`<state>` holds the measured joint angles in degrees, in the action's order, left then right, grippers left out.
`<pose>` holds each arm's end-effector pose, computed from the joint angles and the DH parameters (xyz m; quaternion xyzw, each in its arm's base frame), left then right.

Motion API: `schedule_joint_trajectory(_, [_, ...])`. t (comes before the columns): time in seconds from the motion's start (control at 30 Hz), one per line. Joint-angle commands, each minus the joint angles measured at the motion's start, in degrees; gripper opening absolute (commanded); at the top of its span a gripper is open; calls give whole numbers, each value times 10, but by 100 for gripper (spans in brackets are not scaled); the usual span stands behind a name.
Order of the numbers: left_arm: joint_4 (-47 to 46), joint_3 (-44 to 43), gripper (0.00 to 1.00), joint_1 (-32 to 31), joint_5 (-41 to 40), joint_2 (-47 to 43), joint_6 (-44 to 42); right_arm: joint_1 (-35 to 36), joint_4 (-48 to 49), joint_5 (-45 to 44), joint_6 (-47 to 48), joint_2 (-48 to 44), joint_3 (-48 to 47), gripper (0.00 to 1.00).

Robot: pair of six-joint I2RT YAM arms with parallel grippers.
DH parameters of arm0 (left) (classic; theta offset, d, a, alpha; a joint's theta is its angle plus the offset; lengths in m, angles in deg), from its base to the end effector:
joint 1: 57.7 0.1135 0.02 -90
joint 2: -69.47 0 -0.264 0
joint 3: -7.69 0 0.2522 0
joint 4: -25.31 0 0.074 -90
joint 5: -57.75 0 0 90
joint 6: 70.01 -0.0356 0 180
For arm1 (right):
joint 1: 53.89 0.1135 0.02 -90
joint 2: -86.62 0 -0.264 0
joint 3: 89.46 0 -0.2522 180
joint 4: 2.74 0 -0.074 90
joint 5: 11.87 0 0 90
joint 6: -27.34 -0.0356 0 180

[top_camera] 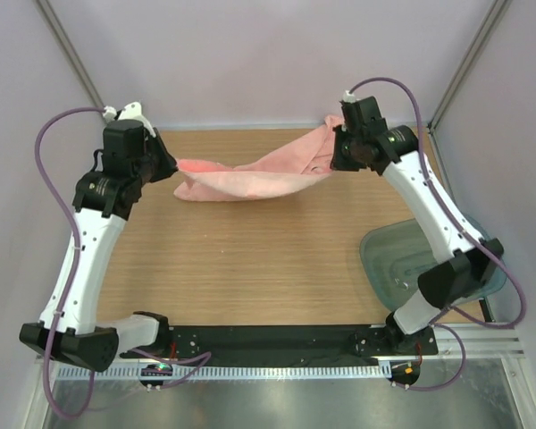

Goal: Roll the towels
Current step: Flatten the towel

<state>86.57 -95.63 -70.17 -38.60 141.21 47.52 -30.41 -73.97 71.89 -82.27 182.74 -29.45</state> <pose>0.2422 -0.0495 0.4421 -0.1407 0.8522 -0.1266 0.4878 0.3252 0.1370 0.3976 -0.0116 0.9303 0.0862 0.3563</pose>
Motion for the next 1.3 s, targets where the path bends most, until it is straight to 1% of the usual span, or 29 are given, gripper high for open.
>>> schedule_joint_trajectory(0.0, [-15, 39, 0, 1, 10, -64, -27, 3, -5, -23, -9, -114, 104, 1])
schedule_joint_trajectory(0.07, [-19, 117, 0, 2, 9, -90, -22, 2, 30, -16, -39, -159, 186, 1])
schedule_joint_trajectory(0.1, [-22, 146, 0, 1, 9, -106, -13, 3, 57, -9, -54, -201, 272, 1])
schedule_joint_trajectory(0.13, [-22, 173, 0, 1, 7, -131, -5, 3, 70, -8, -69, -220, 316, 1])
schedule_joint_trajectory(0.17, [-20, 232, 1, 1, 6, -144, 3, 3, 83, -5, -108, -238, 358, 4])
schedule_joint_trajectory(0.2, [-17, 259, 5, 2, 11, -156, 19, 3, 109, 3, -124, -272, 437, 7])
schedule_joint_trajectory(0.23, [-10, 287, 11, 1, 12, -178, 29, 3, 119, 30, -140, -286, 472, 21])
schedule_joint_trajectory(0.27, [-3, 326, 14, 1, 13, -186, 40, 4, 133, 51, -172, -302, 507, 25])
schedule_joint_trajectory(0.3, [6, 343, 25, 2, 14, -194, 52, 3, 144, 55, -183, -315, 558, 33])
schedule_joint_trajectory(0.33, [26, 357, 35, 1, 18, -203, 69, 5, 148, 84, -196, -339, 576, 52])
schedule_joint_trajectory(0.37, [36, 371, 49, 1, 20, -220, 76, 9, 148, 87, -208, -350, 589, 58])
schedule_joint_trajectory(0.4, [50, 373, 54, 1, 20, -231, 82, 11, 142, 87, -212, -362, 603, 62])
schedule_joint_trajectory(0.43, [66, 373, 60, 1, 14, -242, 92, 13, 134, 85, -212, -384, 604, 95])
schedule_joint_trajectory(0.47, [76, 371, 69, 2, 7, -264, 94, 17, 127, 80, -209, -392, 604, 100])
schedule_joint_trajectory(0.53, [85, 366, 76, 1, -12, -281, 100, 18, 91, 71, -200, -405, 581, 100])
schedule_joint_trajectory(0.6, [88, 365, 78, 1, -17, -296, 106, 17, 61, 65, -191, -414, 550, 100])
schedule_joint_trajectory(0.7, [75, 381, 78, 1, 8, -296, 125, 17, 28, 19, -180, -418, 514, 100])
schedule_joint_trajectory(0.8, [52, 404, 75, 2, 41, -291, 149, 18, 11, 1, -175, -407, 494, 100])
schedule_joint_trajectory(0.9, [31, 432, 74, 2, 56, -288, 181, 28, 19, 0, -178, -395, 502, 100])
schedule_joint_trajectory(0.97, [20, 454, 74, 1, 57, -278, 193, 52, 25, -18, -189, -386, 504, 100])
schedule_joint_trajectory(1.0, [7, 462, 74, 1, 58, -273, 203, 61, 28, -46, -193, -375, 499, 100])
schedule_joint_trajectory(1.03, [3, 468, 74, 1, 59, -258, 205, 78, 25, -60, -198, -364, 491, 100])
schedule_joint_trajectory(1.13, [-7, 480, 73, 1, 43, -220, 209, 96, 11, -91, -194, -311, 447, 100])
schedule_joint_trajectory(1.2, [-6, 482, 73, 1, 32, -202, 214, 108, -3, -98, -178, -280, 411, 100])
schedule_joint_trajectory(1.27, [-23, 494, 72, 1, 23, -183, 227, 109, -5, -92, -163, -247, 384, 100])
